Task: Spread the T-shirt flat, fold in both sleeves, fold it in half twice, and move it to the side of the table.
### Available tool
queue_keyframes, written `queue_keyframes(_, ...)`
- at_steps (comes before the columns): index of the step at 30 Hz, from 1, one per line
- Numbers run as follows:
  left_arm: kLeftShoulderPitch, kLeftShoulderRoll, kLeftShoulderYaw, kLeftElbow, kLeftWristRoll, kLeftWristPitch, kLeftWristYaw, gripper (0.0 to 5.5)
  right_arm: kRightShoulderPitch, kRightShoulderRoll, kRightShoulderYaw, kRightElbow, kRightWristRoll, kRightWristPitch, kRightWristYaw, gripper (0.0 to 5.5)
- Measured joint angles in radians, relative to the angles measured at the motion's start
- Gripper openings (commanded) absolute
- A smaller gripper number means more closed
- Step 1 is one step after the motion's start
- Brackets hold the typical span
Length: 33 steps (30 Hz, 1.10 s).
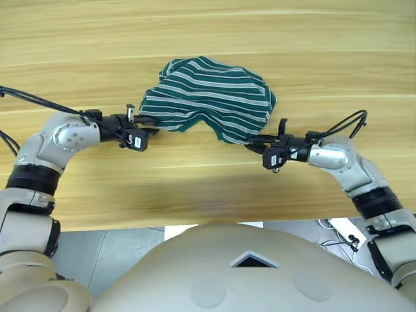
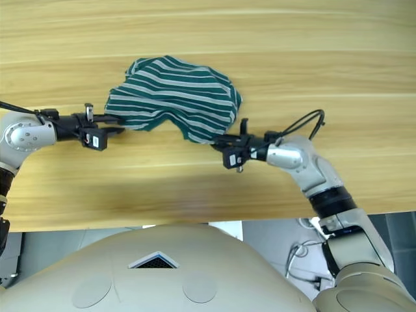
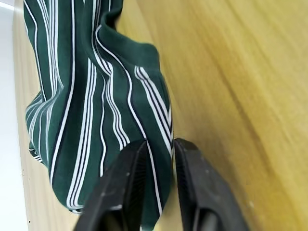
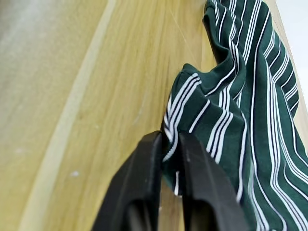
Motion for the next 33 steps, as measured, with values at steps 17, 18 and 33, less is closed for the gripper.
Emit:
queue_keyframes(17, -0.017, -0.043, -0.016, 0.003, -0.070, -0.017, 0.006, 0.01, 0.005, 0.005, -0.020, -0.011, 0.033, -0.001, 0.001, 0.00)
queue_keyframes(18, -0.015, -0.042, -0.010, -0.010, -0.108, -0.023, -0.003, 0.01, 0.006, 0.001, -0.031, -0.021, 0.054, -0.001, 0.002, 0.00)
queue_keyframes(33, -0.017, 0.099, 0.363, -0.353, -0.868, 0.039, -0.167, 0.01, -0.033, -0.109, -0.493, -0.196, 0.555, 0.029, -0.035, 0.00)
